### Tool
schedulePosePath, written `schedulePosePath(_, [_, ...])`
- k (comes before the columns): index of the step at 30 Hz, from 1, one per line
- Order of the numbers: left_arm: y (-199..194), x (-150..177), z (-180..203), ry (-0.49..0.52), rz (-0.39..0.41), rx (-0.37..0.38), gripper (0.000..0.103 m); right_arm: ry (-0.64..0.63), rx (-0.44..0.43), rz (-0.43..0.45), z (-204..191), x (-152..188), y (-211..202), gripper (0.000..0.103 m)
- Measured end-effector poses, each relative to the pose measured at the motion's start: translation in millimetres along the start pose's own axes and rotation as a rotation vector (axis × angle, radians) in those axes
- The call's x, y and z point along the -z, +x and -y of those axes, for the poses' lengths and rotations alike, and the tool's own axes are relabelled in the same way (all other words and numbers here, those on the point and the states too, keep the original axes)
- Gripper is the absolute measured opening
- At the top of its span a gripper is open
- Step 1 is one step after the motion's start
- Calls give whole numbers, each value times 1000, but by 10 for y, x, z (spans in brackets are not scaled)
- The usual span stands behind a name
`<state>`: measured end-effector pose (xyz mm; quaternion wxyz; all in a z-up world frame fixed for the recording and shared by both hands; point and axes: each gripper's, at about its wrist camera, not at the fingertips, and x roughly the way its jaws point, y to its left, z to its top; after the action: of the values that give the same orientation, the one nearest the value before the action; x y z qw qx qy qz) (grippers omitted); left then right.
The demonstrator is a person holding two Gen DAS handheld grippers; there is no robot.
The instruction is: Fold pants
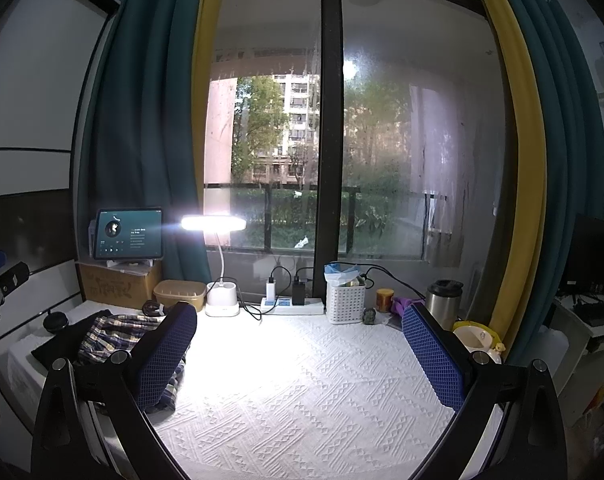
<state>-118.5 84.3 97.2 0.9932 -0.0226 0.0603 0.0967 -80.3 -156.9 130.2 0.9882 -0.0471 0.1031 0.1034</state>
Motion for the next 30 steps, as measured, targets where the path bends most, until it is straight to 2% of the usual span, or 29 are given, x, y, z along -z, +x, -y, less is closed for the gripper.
schedulePosePath(30, [50, -7, 19, 2, -9, 38, 102, 11, 9, -6, 39, 25, 13, 103])
